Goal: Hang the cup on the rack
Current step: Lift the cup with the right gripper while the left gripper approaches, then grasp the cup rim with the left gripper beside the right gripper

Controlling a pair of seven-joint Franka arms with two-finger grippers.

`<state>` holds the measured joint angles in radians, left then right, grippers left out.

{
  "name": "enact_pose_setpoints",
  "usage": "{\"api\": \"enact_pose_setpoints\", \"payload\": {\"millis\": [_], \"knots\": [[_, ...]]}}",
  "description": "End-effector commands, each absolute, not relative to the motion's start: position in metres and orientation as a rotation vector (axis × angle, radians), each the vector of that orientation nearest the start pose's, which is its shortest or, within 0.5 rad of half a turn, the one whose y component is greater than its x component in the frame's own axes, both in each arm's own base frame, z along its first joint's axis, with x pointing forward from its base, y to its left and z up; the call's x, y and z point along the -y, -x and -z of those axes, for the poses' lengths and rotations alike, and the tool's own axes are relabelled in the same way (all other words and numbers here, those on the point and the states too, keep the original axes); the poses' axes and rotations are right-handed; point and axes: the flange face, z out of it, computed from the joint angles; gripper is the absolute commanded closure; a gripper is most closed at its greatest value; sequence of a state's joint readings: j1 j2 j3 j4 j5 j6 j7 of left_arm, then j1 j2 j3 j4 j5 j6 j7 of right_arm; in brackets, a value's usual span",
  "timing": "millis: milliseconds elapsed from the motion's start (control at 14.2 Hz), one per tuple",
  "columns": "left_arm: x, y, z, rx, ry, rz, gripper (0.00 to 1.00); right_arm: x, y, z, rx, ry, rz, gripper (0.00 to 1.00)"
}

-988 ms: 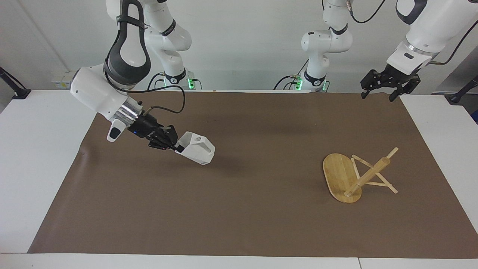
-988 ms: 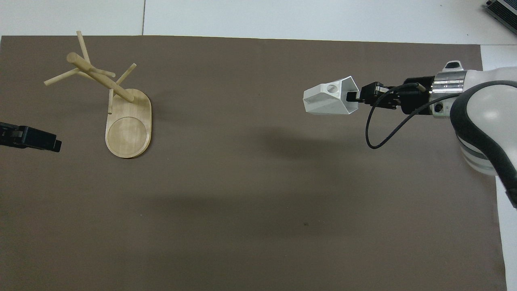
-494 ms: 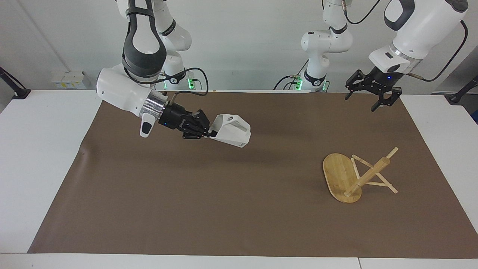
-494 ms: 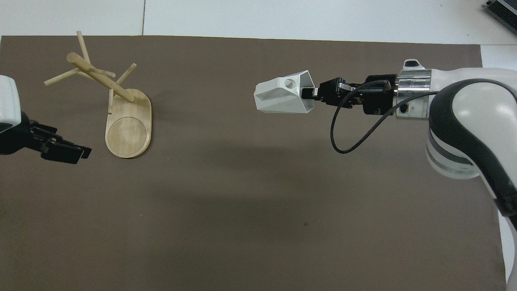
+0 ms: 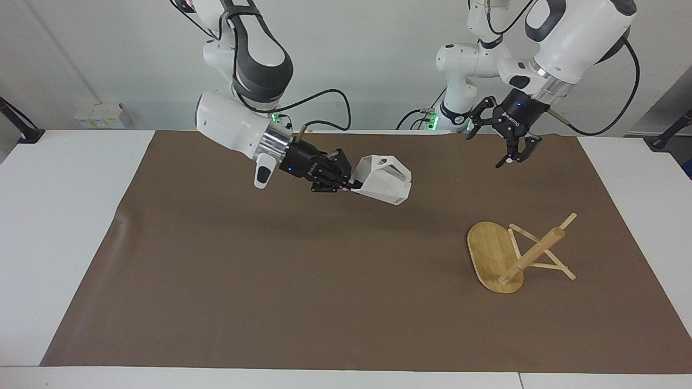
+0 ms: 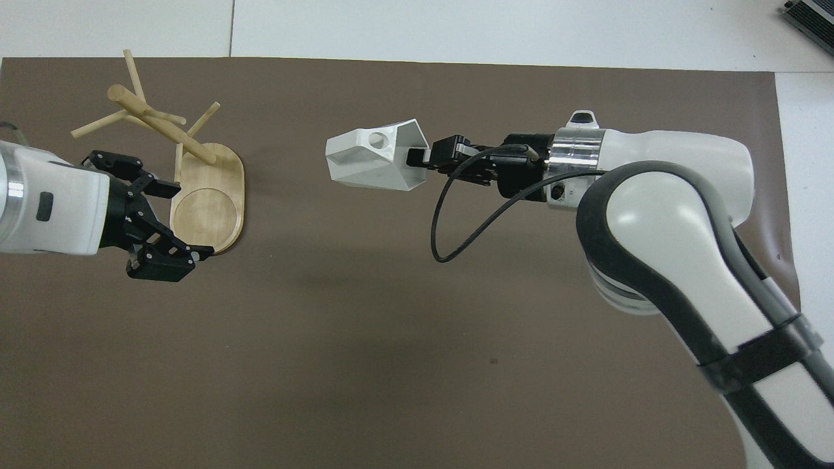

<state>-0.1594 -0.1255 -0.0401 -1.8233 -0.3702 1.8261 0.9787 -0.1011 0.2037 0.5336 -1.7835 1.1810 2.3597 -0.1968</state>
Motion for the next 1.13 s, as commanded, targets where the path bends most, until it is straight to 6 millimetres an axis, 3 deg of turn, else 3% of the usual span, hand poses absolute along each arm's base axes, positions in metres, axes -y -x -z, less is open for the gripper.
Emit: {"api": "enact_pose_setpoints", "payload": {"millis": [0,212,494,1059], "knots": [[0.13,-0.518,-0.567,-1.945,2.799,0.626,0.0,-0.284,-0.591,-0.512,-0.186,2.006,0.217,1.0],[0.134,-0.533,-0.55,-2.024,2.748,0.723,0.0,-0.304,-0.583,-0.515,-0.165,2.002,0.202,1.0],[0.134,-0.561,-0.521,-2.284,2.532,0.825,0.0,-0.328,-0.574,-0.519,-0.177,1.99,0.23,1.0],[0.141,-0.561,-0.529,-2.299,2.583,0.934,0.0,-0.34,-0.567,-0.521,-0.15,2.002,0.219,1.0]]}}
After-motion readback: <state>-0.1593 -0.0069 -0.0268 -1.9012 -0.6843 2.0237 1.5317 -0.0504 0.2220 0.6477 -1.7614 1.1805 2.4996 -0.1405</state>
